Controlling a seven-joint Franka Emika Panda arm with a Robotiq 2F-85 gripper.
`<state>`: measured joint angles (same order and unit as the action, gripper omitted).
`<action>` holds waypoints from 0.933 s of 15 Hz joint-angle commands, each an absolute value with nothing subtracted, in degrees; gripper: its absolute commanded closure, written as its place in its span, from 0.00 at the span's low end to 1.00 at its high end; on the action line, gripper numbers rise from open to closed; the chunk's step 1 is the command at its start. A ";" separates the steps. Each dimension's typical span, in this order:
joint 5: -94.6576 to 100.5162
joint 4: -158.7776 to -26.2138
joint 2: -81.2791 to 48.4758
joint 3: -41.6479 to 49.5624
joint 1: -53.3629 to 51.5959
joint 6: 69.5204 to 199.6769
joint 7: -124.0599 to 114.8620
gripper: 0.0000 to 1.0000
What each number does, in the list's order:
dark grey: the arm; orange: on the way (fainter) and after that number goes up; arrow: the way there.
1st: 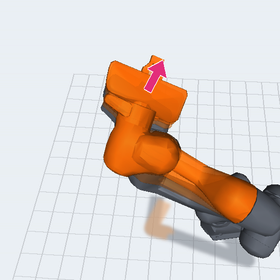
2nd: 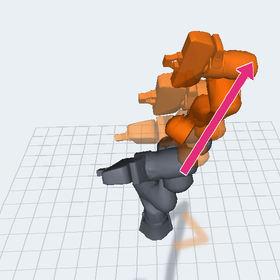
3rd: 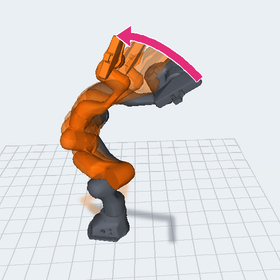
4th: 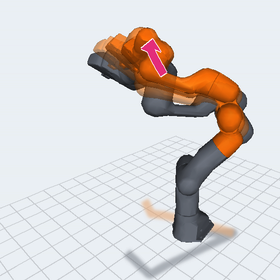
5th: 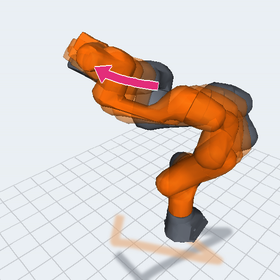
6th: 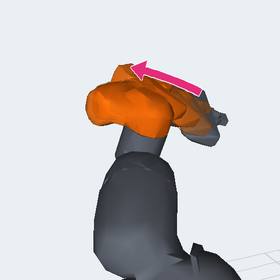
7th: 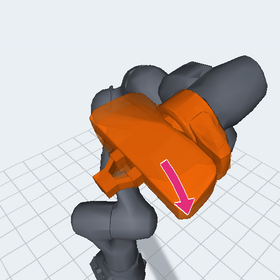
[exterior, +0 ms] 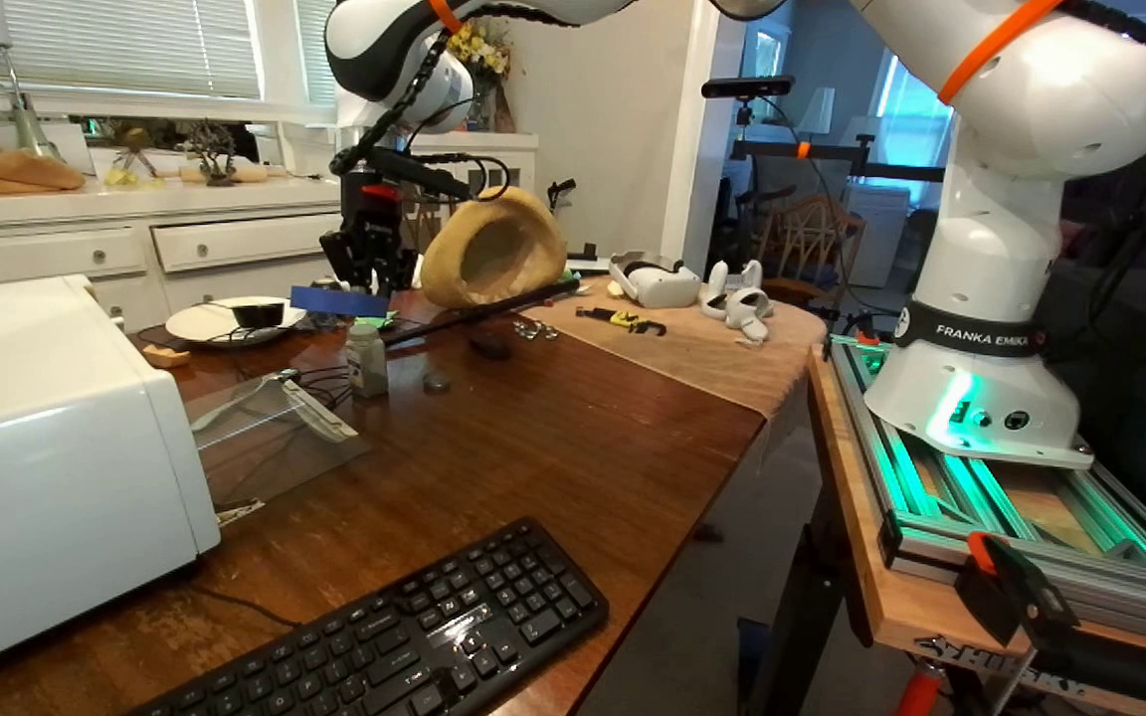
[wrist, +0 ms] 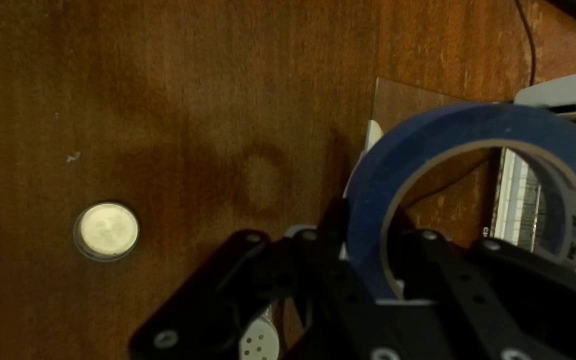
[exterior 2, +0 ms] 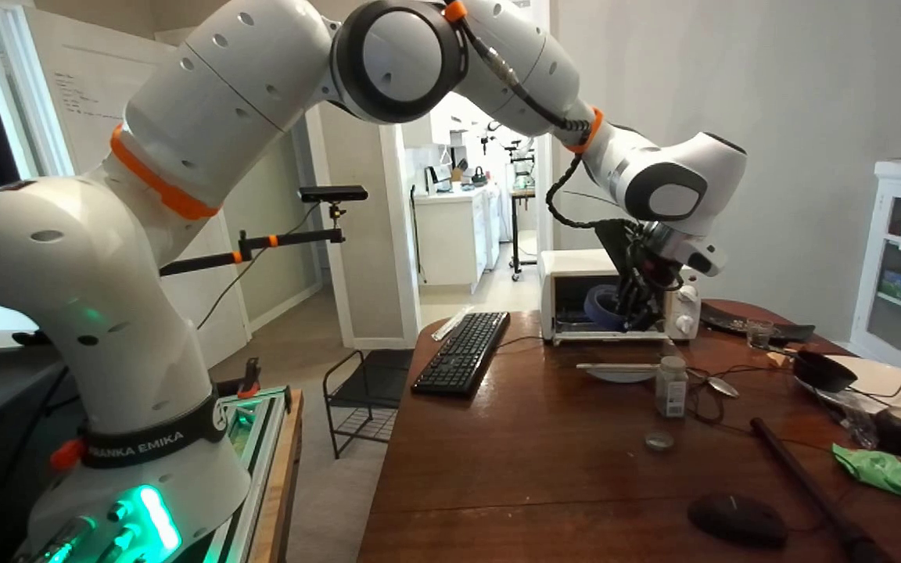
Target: Put the tape inside the oven and the shaker on top of the microwave
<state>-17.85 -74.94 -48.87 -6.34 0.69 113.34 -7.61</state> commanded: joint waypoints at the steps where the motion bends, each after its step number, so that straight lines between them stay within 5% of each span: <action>1: -20.50 -74.81 -50.96 -6.78 -1.42 117.35 -11.75 0.94; 14: -24.91 -75.30 -57.39 -12.88 -10.52 146.36 -19.03 0.94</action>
